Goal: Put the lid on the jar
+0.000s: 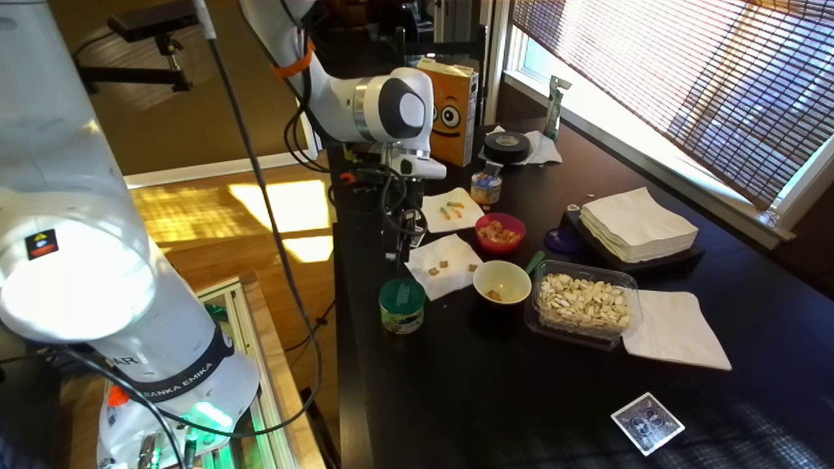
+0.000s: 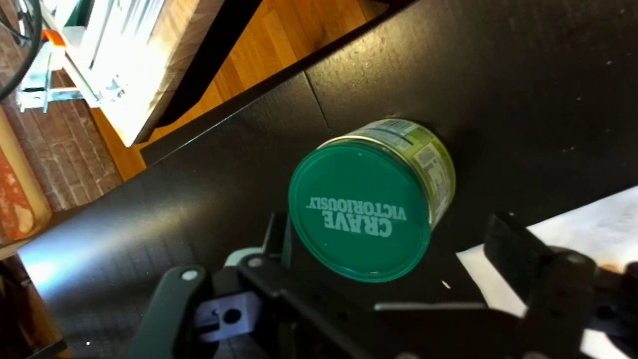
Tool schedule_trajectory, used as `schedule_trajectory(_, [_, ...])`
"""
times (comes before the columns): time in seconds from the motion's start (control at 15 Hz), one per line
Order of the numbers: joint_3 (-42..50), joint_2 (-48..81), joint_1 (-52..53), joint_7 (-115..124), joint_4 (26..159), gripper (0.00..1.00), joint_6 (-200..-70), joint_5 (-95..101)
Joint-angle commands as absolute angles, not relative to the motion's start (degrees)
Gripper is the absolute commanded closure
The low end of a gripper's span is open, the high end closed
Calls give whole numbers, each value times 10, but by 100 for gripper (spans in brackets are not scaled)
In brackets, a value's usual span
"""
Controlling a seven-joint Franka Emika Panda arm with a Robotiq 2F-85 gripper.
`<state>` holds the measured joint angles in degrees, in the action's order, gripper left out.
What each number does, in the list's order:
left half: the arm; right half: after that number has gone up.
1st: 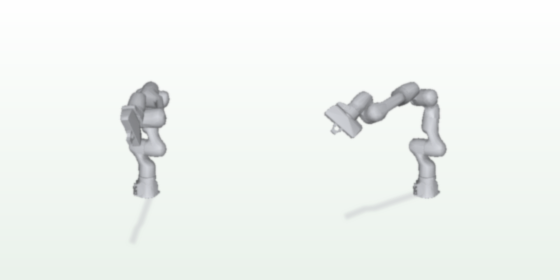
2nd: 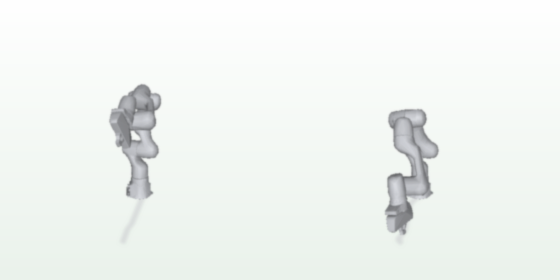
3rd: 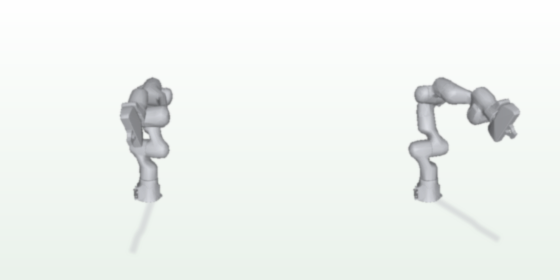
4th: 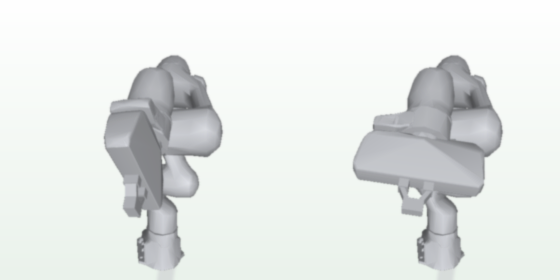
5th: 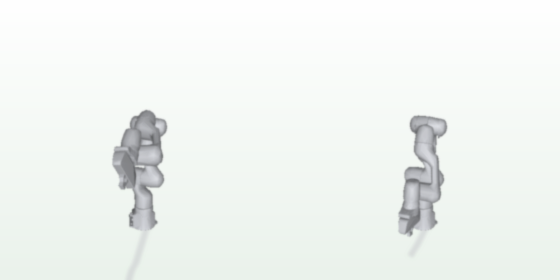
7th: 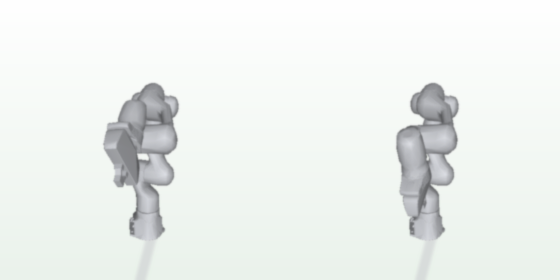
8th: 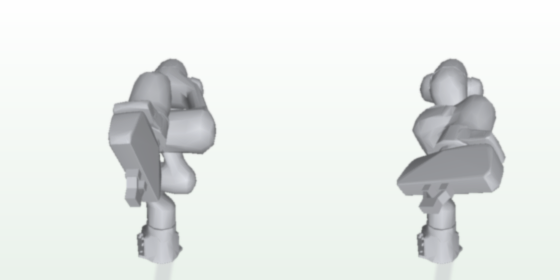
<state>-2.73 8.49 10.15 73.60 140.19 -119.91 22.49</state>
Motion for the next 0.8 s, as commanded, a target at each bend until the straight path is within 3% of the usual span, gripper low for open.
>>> schedule_trajectory(0.0, [-18, -30, 69, 706, 1514, 0, -1289, 225])
schedule_trajectory(0.4, [-4, -155, 14, 632, 1635, 0, -1397, 205])
schedule_trajectory(0.73, [2, -154, -4, 507, 1582, 0, -1389, 116])
